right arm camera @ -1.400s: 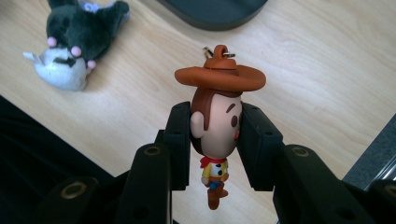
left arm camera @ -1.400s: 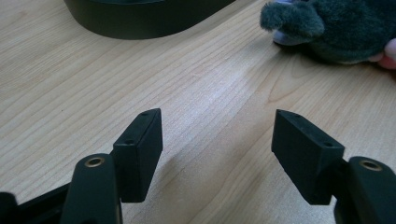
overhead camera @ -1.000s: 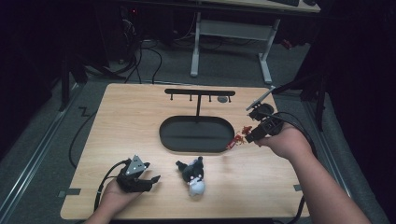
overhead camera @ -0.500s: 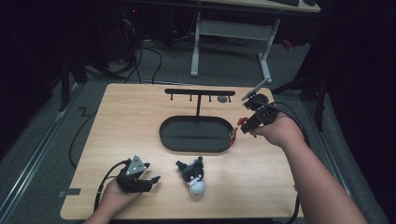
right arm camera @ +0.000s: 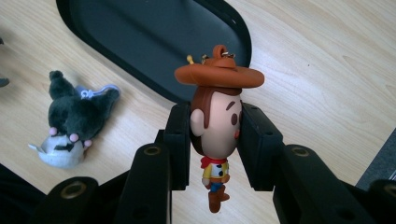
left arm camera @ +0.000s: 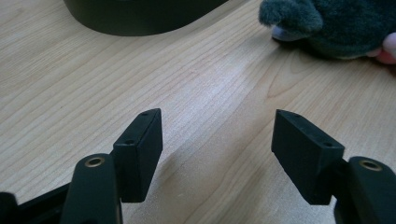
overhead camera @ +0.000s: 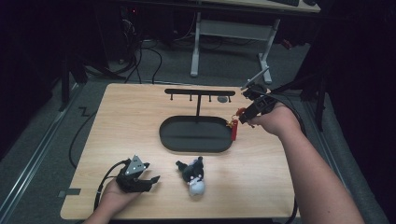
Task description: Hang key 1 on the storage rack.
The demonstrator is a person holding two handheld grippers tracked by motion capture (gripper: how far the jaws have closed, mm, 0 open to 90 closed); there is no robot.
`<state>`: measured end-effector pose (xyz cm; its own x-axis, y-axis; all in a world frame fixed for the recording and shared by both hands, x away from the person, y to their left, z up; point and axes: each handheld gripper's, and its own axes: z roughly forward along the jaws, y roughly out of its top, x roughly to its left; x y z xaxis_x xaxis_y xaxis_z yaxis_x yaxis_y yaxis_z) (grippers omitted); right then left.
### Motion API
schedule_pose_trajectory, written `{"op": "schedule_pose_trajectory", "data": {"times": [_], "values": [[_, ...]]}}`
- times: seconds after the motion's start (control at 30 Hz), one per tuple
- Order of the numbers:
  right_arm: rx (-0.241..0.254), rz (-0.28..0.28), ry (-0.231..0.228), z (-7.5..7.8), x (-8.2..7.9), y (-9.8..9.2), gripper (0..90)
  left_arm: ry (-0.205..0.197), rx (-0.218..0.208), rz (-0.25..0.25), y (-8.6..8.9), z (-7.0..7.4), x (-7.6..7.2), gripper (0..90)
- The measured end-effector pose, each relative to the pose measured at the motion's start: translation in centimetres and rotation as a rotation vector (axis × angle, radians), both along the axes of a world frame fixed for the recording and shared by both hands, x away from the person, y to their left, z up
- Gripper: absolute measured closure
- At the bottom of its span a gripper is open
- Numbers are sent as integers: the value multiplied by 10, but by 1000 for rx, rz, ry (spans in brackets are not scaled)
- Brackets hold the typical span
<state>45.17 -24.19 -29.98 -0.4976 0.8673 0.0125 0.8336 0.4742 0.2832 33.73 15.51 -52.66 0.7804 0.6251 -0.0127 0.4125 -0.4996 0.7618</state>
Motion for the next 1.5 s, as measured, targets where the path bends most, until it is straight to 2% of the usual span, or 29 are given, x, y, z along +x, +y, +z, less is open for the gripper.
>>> {"op": "schedule_pose_trajectory", "data": {"times": [0.27,0.53,0.73,1.23,1.5], "values": [[7,-7,6,1,16,3,670,1,1,2,1,-1,0,342],[2,-4,-13,7,26,12,670,3,0,1,1,-1,1,343],[17,-10,-33,10,34,15,670,2,-1,1,1,-1,0,343],[30,-52,-58,10,53,13,670,2,1,-1,2,-1,1,344],[27,-74,-52,4,54,8,669,3,6,-5,1,-1,0,344]]}}
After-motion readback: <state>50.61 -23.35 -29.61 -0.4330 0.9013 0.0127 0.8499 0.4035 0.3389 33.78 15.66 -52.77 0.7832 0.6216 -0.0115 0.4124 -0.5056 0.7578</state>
